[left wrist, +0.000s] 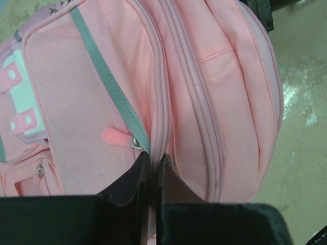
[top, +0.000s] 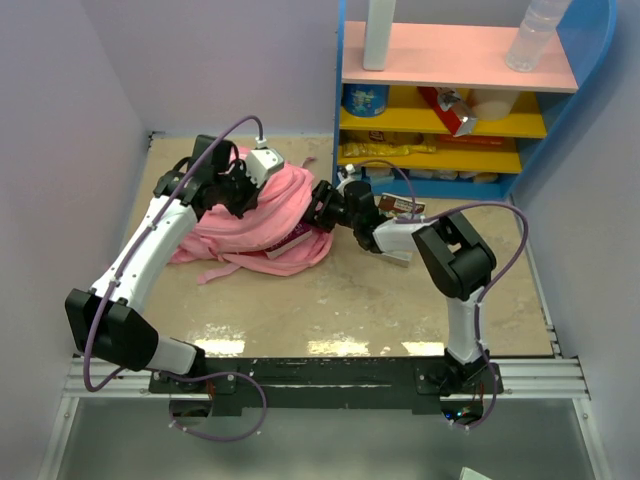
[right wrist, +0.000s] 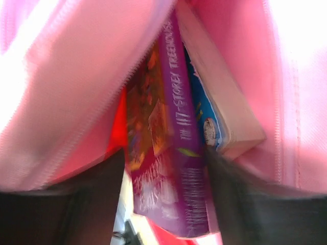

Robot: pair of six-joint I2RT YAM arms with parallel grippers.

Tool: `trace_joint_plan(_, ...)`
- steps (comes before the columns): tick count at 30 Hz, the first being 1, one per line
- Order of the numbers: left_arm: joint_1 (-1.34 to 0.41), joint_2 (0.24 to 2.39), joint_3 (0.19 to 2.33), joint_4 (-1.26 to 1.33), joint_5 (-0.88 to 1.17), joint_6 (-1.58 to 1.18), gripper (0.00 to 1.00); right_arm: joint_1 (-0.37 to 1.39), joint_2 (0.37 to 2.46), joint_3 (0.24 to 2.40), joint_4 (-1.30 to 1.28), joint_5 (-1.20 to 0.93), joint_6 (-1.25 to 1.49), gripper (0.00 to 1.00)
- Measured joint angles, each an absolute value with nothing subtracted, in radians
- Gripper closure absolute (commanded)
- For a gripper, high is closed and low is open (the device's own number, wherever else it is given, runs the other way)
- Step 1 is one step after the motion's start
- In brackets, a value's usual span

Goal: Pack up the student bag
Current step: Place the book in the student bag.

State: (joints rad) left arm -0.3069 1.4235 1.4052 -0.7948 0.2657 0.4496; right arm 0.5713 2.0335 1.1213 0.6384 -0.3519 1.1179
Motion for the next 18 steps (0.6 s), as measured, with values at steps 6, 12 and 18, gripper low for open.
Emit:
trace_joint_plan(6, -0.306, 1.423, 1.406, -0.795, 0.274, 0.450, 1.00, 0.587, 1.889, 1.010, 0.549, -0.213, 0.989, 0.25)
trace_joint_plan(12, -0.303, 1.423, 1.406, -0.795, 0.278, 0.449, 1.00, 0.582, 1.670, 0.926, 0.499, -0.107, 0.820, 0.82)
trace_joint_plan(18, -0.301, 1.424, 1.410, -0.797, 0.281, 0.449, 1.00, 0.668, 1.582, 0.846, 0.503, -0.070, 0.723, 0.95)
